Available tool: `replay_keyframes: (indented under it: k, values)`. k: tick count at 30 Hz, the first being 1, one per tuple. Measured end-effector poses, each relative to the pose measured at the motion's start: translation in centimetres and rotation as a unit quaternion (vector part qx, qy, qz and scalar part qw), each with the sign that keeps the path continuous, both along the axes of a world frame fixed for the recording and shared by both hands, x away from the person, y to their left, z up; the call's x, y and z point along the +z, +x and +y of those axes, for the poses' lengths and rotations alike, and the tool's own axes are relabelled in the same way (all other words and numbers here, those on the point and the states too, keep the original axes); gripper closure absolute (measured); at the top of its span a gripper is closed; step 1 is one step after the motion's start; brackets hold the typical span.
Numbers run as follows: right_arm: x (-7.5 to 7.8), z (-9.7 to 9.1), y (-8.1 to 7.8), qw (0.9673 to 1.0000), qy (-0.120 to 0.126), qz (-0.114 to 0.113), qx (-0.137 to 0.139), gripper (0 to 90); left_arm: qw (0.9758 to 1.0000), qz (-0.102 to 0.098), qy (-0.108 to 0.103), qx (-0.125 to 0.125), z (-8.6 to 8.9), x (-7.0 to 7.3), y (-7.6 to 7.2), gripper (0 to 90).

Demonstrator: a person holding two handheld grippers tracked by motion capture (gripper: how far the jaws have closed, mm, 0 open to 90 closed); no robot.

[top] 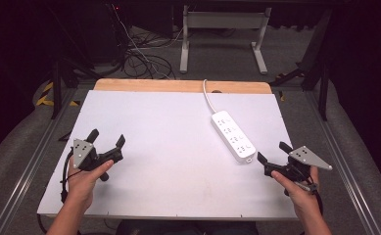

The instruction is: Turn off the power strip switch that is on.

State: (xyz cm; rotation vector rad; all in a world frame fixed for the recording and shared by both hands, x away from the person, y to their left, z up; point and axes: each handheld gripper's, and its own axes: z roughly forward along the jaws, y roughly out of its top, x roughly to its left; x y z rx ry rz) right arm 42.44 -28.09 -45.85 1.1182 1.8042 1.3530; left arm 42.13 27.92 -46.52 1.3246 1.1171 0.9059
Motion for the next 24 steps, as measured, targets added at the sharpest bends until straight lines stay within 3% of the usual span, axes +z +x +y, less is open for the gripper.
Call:
replay_keyframes:
  k: [12, 13, 15, 21, 24]
  values:
    - [-0.06, 0.06, -0.17, 1.0000, -0.008, 0.003, 0.005, 15.8, 1.0000, 0.002, 0.001, -0.002, -0.05, -0.04, 0.11, 4.8]
    - [-0.01, -0.06, -0.24, 0.9998, -0.016, -0.003, 0.008, 24.0, 1.0000, 0.003, 0.002, -0.002, -0.04, -0.05, 0.12, 4.8]
    - [0.03, -0.06, -0.32, 0.9999, -0.010, -0.005, 0.009, 28.2, 1.0000, 0.003, 0.001, -0.002, -0.05, -0.05, 0.12, 4.8]
    - [0.35, -0.18, -0.40, 0.9991, 0.000, 0.027, 0.032, 56.9, 1.0000, 0.004, 0.002, -0.002, -0.02, -0.04, 0.12, 4.8]
    - [0.58, -0.11, -0.53, 0.9989, -0.003, 0.031, 0.034, 69.1, 1.0000, 0.004, 0.001, -0.003, -0.03, -0.05, 0.15, 4.8]
